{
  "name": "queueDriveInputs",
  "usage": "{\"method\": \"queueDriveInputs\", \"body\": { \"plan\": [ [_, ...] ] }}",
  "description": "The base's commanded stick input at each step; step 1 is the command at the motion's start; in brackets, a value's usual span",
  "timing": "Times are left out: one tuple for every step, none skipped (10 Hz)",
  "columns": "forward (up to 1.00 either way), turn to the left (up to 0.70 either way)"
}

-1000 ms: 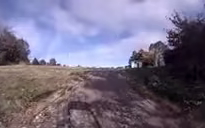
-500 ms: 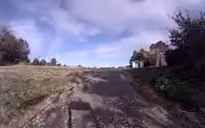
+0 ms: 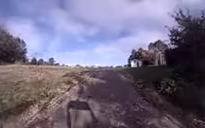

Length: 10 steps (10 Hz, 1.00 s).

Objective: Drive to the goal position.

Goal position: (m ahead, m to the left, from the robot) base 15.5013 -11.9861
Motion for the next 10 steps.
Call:
{"method": "queueDriveInputs", "body": {
  "plan": [
    [0.7,0.0],
    [0.7,0.0],
    [0.7,0.0],
    [0.7,0.0],
    [0.7,0.0],
    [0.7,0.0],
    [0.7,0.0],
    [0.7,0.0],
    [0.7,-0.01],
    [0.7,-0.05]
  ]
}}
